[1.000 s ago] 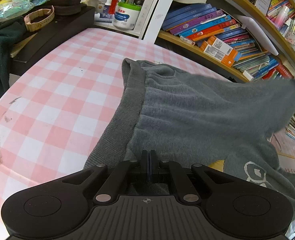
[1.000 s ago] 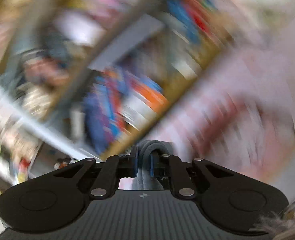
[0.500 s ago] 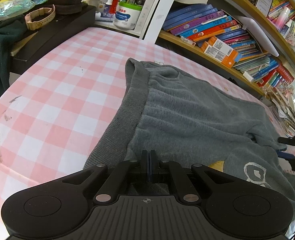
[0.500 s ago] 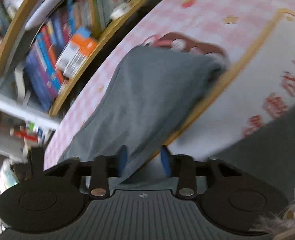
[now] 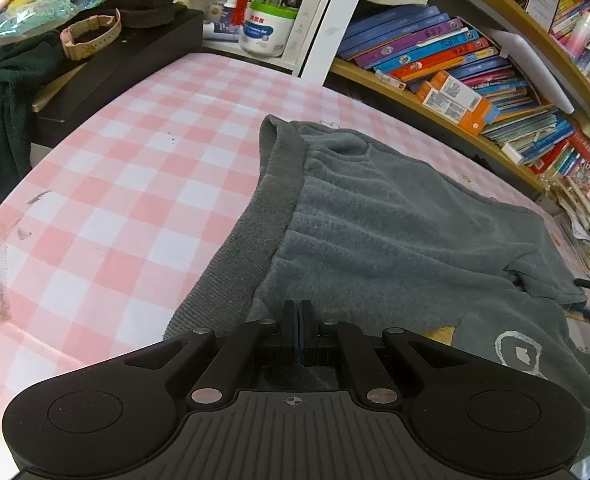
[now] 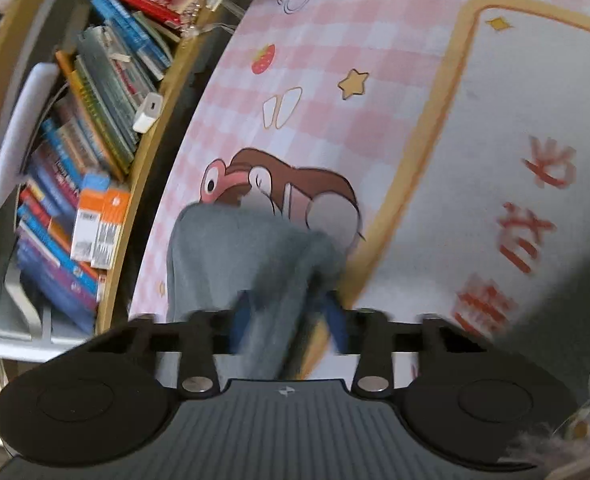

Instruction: Fold clothes

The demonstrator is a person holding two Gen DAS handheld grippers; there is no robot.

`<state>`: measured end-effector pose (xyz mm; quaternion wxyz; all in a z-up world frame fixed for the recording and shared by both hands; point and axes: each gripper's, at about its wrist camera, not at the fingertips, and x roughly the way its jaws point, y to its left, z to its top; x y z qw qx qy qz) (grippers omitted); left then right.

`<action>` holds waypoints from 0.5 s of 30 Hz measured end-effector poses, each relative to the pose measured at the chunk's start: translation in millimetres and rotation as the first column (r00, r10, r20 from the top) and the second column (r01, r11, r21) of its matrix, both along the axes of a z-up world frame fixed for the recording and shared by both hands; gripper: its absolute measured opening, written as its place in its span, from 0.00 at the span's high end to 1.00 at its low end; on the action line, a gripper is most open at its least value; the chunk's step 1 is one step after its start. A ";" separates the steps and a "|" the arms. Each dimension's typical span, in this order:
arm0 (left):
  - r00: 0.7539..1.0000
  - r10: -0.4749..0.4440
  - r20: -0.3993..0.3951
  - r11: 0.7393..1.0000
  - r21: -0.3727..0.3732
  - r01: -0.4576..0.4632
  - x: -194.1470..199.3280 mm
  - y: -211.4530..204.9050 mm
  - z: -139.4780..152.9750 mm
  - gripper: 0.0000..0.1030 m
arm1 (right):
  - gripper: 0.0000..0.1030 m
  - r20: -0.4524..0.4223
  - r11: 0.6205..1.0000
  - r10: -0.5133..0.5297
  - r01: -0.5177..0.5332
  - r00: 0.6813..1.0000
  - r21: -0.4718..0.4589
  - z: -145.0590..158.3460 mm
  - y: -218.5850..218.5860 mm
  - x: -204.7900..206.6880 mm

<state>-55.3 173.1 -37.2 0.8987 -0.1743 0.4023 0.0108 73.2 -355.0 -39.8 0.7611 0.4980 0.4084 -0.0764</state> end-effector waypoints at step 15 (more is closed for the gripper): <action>0.998 0.052 -0.046 0.995 0.089 -0.048 5.6 -16.3 5.4 0.95 | 0.92 0.203 0.951 0.183 -0.121 0.962 -0.283 26.0 -8.0 -8.2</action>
